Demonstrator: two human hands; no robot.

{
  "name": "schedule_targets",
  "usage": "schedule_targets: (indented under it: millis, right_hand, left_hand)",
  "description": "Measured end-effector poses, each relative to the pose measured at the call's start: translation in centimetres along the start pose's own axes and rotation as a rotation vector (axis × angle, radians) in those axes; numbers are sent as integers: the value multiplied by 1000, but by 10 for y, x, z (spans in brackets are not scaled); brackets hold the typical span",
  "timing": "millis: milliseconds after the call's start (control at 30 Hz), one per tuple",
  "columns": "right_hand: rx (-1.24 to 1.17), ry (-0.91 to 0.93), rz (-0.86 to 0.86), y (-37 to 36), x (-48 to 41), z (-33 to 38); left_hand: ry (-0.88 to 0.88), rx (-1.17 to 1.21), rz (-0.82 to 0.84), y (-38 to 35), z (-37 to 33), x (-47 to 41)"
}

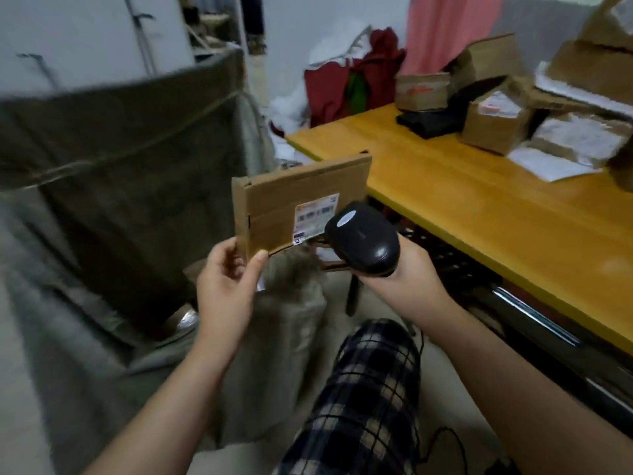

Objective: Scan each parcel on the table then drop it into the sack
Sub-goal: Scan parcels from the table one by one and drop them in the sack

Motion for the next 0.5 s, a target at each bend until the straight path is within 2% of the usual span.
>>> schedule_targets:
  millis: [133, 200, 333, 400, 500]
  right_hand:
    - [97, 46, 189, -63, -26, 13]
    - [126, 88, 297, -91, -38, 20]
    - [234, 115, 494, -145, -56, 18]
    - [238, 92, 487, -164, -63, 12]
    - [206, 5, 382, -181, -73, 3]
  left_hand:
    - [55, -142, -172, 77, 33, -10]
    - [27, -334, -180, 103, 40, -18]
    - [-39, -754, -40, 130, 56, -46]
    - [-60, -891, 48, 129, 65, -63]
    - [-36, -1061, 182, 116, 86, -91]
Point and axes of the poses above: each hand's wrist, its own x-axis away from the middle knuckle, its own y-axis out of the back of the hand, z = x × y, the point moved 3 cm from there along -x, towards the middle knuckle, and after that the axes turned 6 degrees about x, right-handed, at the moved point
